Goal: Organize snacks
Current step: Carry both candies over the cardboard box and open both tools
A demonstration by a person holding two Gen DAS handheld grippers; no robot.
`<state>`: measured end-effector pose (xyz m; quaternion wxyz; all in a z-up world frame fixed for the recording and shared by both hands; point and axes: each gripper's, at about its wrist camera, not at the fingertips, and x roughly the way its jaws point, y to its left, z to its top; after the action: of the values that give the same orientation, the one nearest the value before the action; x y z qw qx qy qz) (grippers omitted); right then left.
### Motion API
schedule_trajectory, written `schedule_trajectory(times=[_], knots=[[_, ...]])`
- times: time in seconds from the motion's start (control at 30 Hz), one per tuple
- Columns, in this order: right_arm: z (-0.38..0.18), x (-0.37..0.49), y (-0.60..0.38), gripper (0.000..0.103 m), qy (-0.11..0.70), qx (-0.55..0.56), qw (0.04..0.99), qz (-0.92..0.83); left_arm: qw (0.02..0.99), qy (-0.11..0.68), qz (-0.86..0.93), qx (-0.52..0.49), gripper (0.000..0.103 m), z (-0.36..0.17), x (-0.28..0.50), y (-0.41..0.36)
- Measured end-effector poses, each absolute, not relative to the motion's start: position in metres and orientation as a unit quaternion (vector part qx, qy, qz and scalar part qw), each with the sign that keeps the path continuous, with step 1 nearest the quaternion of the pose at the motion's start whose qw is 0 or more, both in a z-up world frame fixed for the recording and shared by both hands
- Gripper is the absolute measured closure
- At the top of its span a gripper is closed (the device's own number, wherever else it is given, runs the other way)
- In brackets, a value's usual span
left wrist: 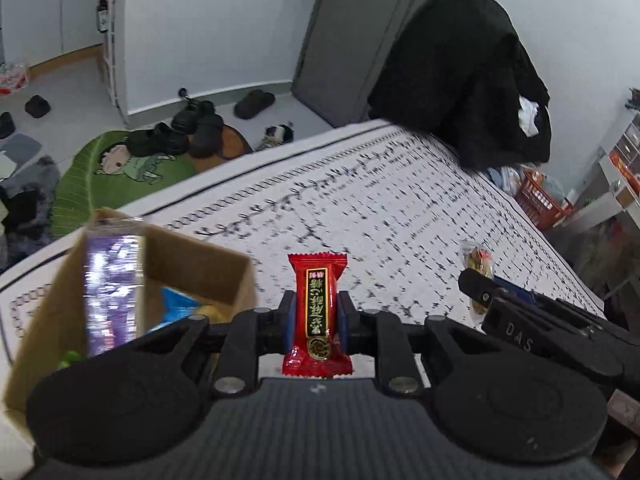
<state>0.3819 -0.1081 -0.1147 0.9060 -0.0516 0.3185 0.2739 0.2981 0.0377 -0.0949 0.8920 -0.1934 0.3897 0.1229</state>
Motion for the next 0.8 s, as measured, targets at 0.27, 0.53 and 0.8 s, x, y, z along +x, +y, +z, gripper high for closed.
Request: schedule_trajectory(times=[0.27,0.53,0.8], knots=[[-0.097,0.356,-0.08,0.083,0.299,-0.073,0.905,0.295,0.891,0.377,0.14,-0.211,0.083,-0.078,0.268,0.066],[-0.09,0.337,-0.057,0.083,0.29,-0.073,0.902,0.31,0.89,0.368,0.153,-0.22,0.083,-0.07,0.243,0.097],[-0.091,0.323,-0.031,0.083,0.299,-0.067,0.894,0.328,0.884,0.366,0.17,-0.236,0.083,-0.07,0.229,0.124]])
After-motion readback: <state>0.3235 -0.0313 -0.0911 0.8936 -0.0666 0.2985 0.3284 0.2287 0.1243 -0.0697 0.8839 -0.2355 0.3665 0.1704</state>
